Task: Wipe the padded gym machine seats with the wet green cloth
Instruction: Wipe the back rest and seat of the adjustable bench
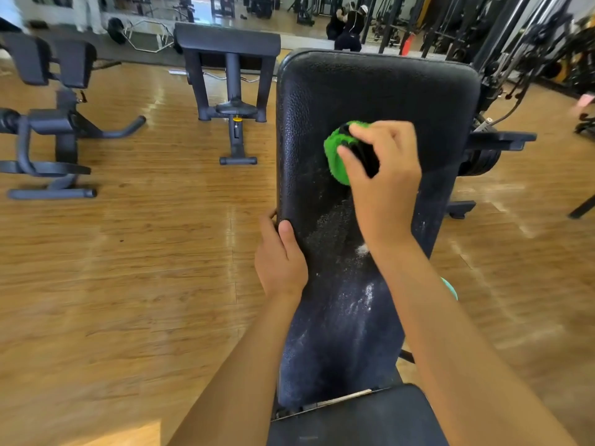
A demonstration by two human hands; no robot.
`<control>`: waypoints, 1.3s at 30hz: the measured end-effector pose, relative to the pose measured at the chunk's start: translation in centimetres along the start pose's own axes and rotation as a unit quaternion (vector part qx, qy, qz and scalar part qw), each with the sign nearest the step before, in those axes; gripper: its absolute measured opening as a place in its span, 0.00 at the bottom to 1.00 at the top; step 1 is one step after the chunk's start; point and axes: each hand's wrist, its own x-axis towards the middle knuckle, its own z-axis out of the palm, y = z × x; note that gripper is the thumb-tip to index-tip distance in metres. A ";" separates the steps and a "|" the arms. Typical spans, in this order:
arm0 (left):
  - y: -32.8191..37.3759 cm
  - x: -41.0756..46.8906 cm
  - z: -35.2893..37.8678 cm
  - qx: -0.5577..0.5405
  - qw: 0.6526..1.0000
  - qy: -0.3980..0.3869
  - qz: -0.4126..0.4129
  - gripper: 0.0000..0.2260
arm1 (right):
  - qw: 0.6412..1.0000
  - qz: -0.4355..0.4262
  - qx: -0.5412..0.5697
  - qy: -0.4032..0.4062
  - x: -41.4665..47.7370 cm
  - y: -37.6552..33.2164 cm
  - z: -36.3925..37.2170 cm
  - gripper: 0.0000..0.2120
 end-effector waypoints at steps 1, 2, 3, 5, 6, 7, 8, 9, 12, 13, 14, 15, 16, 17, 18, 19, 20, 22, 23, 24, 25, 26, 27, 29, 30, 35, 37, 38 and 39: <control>-0.1 0.0 0.0 -0.001 1.000 -0.001 0.001 0.27 | 1.000 0.012 0.000 0.013 0.7 0.0 0.0 0.09; -0.1 0.0 0.0 -0.001 1.000 -0.001 0.002 0.27 | 1.000 0.021 -0.001 0.019 0.9 -0.1 0.1 0.09; -0.1 0.0 0.0 0.000 1.000 0.000 0.003 0.28 | 1.000 0.025 0.001 0.014 0.6 -0.3 0.2 0.09; 0.0 0.0 0.0 0.004 1.000 0.009 0.005 0.27 | 0.999 0.026 0.014 -0.023 -1.3 -1.0 0.6 0.09; 0.0 -0.1 0.0 0.005 1.000 0.012 0.006 0.27 | 0.998 0.025 0.022 -0.052 -2.8 -1.2 0.7 0.09; 0.0 0.0 0.0 0.006 1.000 0.012 0.006 0.27 | 0.996 0.024 0.024 -0.084 -4.6 -1.2 0.7 0.10; 0.0 0.0 0.0 0.006 1.000 0.012 0.006 0.27 | 0.993 0.022 0.024 -0.114 -6.3 -1.1 0.7 0.10; -0.1 0.0 0.0 0.005 1.000 0.010 0.006 0.26 | 0.990 0.018 0.021 -0.137 -7.8 -1.0 0.5 0.11; 0.0 0.0 -0.1 0.004 1.000 0.009 0.006 0.27 | 0.987 0.015 0.011 -0.159 -8.7 -0.2 -0.2 0.09; 0.1 -0.1 -0.1 0.005 1.000 0.010 0.007 0.27 | 0.988 0.020 0.013 -0.152 -7.9 -0.1 -0.4 0.09; 0.2 -0.1 -0.1 0.006 1.000 0.011 0.006 0.27 | 0.991 0.027 0.014 -0.133 -6.7 0.0 -0.7 0.09; 0.2 -0.2 -0.1 0.006 1.000 0.012 0.003 0.27 | 0.994 0.037 0.010 -0.104 -5.1 0.2 -0.9 0.09; 0.3 -0.2 -0.1 0.007 1.000 0.012 -0.002 0.27 | 0.996 0.049 0.004 -0.069 -3.4 0.5 -1.1 0.09; 0.2 -0.2 -0.1 0.009 1.000 0.012 -0.005 0.27 | 0.998 0.059 -0.004 -0.033 -1.6 0.8 -1.4 0.09; 0.2 -0.2 -0.1 0.011 1.000 0.010 -0.008 0.27 | 0.998 0.067 -0.011 -0.002 0.0 1.2 -1.7 0.09; 0.2 -0.3 -0.1 0.012 1.000 0.009 -0.007 0.27 | 0.997 0.073 -0.017 0.018 1.1 1.4 -2.0 0.09; 0.2 -0.3 -0.1 0.013 1.000 0.010 -0.006 0.27 | 0.996 0.078 -0.021 0.028 1.7 1.6 -2.0 0.09; 0.1 -0.2 0.0 0.015 1.000 0.017 -0.002 0.27 | 0.997 0.077 -0.021 0.023 1.1 1.6 -1.7 0.09; 0.0 -0.2 0.0 0.018 1.000 0.020 0.000 0.27 | 0.997 0.071 -0.018 0.013 0.1 1.4 -1.4 0.09; 0.0 -0.1 -0.1 0.022 1.000 0.021 0.003 0.27 | 0.998 0.064 -0.013 0.001 -1.3 1.1 -1.0 0.09; 0.0 -0.1 0.0 0.026 0.999 0.022 0.006 0.27 | 0.998 0.057 -0.009 -0.018 -2.9 1.0 -0.8 0.09; 0.1 -0.2 0.0 0.028 0.999 0.024 0.010 0.27 | 0.998 0.049 -0.006 -0.042 -4.6 1.0 -0.7 0.09; 0.1 -0.2 0.0 0.027 0.999 0.025 0.014 0.27 | 0.997 0.040 -0.004 -0.068 -6.1 1.1 -0.8 0.10; 0.0 -0.2 0.0 0.026 0.999 0.029 0.015 0.26 | 0.993 0.022 0.001 -0.115 -8.2 1.6 -1.1 0.11; 0.0 -0.2 0.1 0.028 0.999 0.032 0.013 0.26 | 0.991 0.020 0.009 -0.131 -8.5 2.0 -1.4 0.10; 0.1 -0.4 0.2 0.064 0.996 0.060 0.019 0.25 | 0.994 0.064 0.045 -0.072 -3.0 3.4 -3.0 0.10; 0.1 -0.3 0.2 0.077 0.994 0.069 0.024 0.25 | 0.996 0.070 0.038 -0.028 0.1 4.2 -3.3 0.10; 0.1 -0.3 0.2 0.079 0.994 0.073 0.027 0.25 | 0.997 0.071 0.034 -0.015 1.3 4.4 -3.4 0.10; 0.1 -0.4 0.2 0.081 0.993 0.077 0.029 0.25 | 0.997 0.072 0.034 -0.008 2.0 4.6 -3.4 0.09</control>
